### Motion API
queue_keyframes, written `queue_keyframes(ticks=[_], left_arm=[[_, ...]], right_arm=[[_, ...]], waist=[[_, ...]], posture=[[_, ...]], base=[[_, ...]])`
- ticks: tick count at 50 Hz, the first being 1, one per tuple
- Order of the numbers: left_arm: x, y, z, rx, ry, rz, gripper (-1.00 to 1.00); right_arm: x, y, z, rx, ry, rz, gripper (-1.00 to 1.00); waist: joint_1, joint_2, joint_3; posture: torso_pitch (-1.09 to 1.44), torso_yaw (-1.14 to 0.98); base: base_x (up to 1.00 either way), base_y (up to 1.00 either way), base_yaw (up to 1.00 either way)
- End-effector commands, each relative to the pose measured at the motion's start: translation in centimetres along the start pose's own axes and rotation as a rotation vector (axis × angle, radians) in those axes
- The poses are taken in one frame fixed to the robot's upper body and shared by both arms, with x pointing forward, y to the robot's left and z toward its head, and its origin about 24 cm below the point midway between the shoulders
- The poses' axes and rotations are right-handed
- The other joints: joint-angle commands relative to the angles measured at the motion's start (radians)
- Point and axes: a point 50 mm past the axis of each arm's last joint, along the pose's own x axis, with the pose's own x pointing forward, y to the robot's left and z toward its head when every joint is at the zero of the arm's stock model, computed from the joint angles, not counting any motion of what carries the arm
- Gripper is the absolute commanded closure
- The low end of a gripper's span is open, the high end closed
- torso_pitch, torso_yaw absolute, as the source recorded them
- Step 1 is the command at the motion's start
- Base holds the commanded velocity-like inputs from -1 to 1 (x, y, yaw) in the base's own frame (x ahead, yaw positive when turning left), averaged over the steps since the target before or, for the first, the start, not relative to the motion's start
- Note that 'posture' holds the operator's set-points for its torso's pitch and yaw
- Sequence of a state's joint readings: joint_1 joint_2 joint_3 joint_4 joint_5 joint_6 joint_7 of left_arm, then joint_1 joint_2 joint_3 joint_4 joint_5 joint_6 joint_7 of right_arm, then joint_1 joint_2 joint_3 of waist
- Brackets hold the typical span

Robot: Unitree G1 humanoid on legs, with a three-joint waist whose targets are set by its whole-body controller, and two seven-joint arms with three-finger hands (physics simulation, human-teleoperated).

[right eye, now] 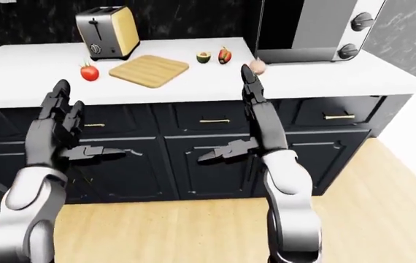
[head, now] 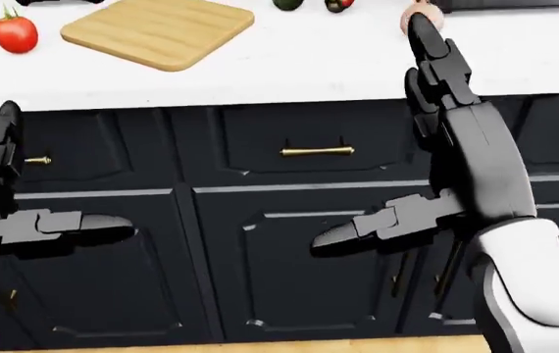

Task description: Place the avocado, onion, tomato and bell pepper on the cutting board.

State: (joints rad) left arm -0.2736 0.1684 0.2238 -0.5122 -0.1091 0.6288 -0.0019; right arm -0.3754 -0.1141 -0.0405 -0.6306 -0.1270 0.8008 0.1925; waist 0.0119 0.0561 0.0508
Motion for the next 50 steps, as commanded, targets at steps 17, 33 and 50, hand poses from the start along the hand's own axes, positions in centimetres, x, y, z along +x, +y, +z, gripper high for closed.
queue_keyframes(ticks=[17, 33, 50], left_arm=[[0.2, 0.8, 4.4, 0.003, -0.154, 0.024, -1.00], [-0.2, 2.5, 5.1, 0.032, -0.169, 0.070, -1.00], [-0.1, 2.4, 5.5, 0.036, -0.178, 0.067, -1.00]], right_arm=[[-0.8, -0.6, 4.6, 0.008, -0.218, -0.030, -1.00], [-0.9, -0.9, 6.1, -0.051, -0.241, -0.009, -1.00], [-1.0, -0.9, 6.4, -0.065, -0.252, -0.018, -1.00]], waist=[[-0.016, -0.084, -0.024], [-0.001, -0.105, -0.016], [-0.030, -0.004, -0.025]], posture=[[0.00, 0.00], [0.00, 0.00], [0.00, 0.00]], base=[[0.34, 0.04, 0.00], [0.06, 0.11, 0.00], [0.23, 0.09, 0.00]])
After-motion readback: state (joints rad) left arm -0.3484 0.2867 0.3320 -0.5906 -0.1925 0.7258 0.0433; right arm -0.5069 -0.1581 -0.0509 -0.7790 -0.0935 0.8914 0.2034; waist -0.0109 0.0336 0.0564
